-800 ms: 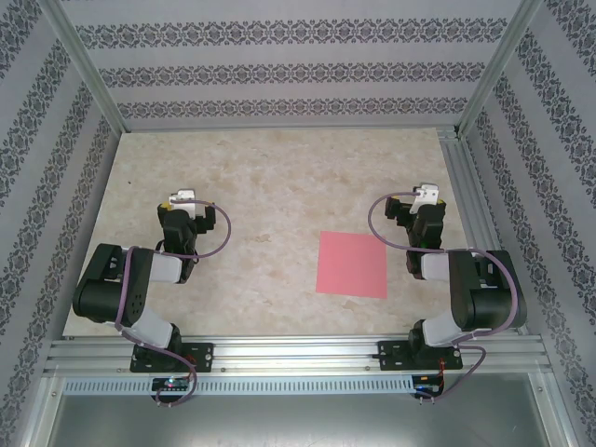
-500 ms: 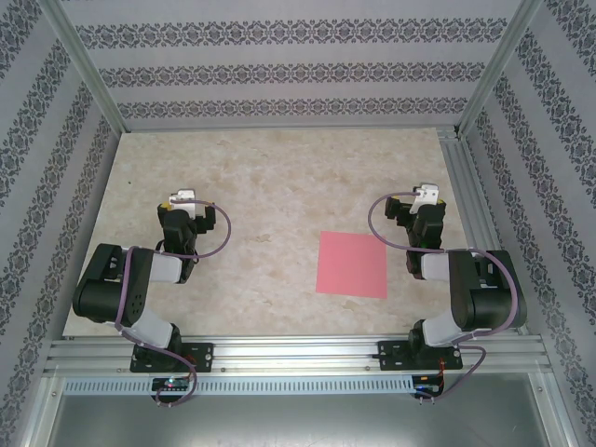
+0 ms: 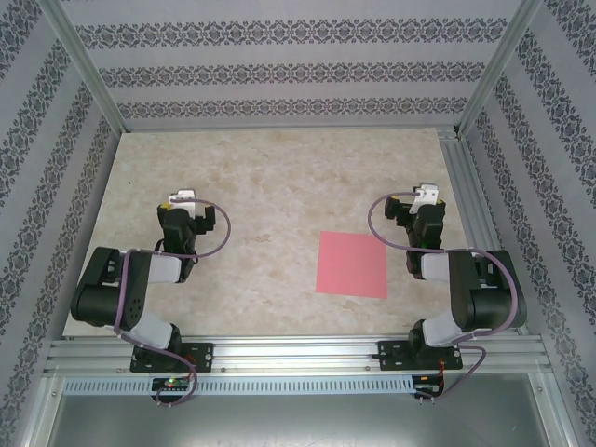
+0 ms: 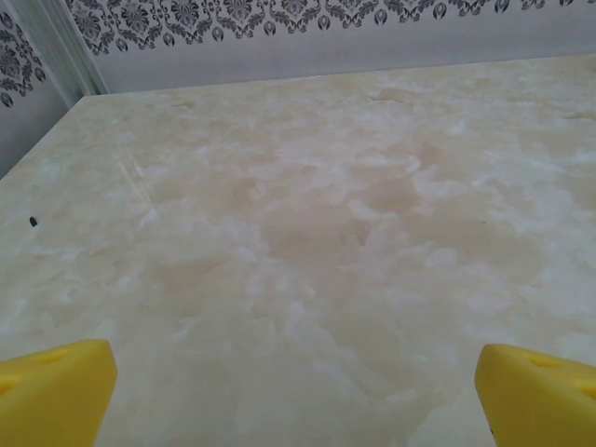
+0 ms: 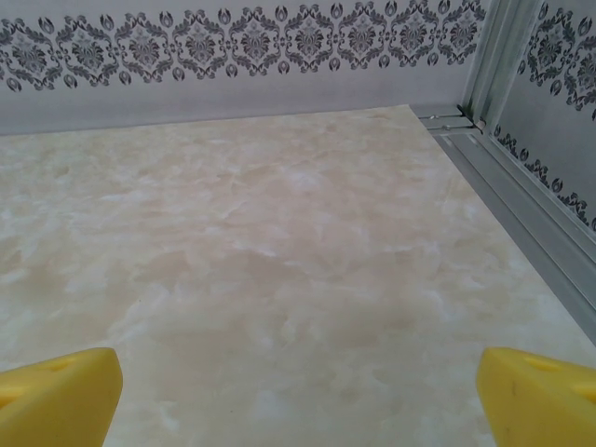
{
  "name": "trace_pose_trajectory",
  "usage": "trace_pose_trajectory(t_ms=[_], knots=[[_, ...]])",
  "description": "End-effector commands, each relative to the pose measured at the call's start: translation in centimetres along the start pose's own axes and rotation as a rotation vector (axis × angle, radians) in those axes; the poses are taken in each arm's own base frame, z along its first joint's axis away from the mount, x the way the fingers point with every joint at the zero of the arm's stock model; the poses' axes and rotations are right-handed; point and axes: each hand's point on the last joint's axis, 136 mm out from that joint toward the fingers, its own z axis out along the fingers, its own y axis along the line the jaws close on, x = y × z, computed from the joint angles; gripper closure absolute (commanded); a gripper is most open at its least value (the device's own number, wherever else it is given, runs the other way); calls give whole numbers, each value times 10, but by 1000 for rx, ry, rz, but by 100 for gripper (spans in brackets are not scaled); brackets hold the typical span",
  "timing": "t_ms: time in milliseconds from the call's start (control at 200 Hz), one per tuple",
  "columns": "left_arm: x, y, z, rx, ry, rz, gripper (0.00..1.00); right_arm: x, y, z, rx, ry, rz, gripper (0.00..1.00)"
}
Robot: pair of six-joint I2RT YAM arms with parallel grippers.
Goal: Fold a paper plane with a square sheet of paper (fold left side to right side)
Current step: Pick up the square sheet of paper from the center of the table.
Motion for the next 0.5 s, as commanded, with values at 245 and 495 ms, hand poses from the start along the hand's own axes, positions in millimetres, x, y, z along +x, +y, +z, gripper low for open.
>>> trace_pose_trajectory(t_ms=[245,495], knots=[[-83,-38,-51,254,182,-368,0,-51,-2,-21,17,227,137,2],[-56,-152,-97,610,379,-397,0,-36,25,-66,-110,337,346,2]])
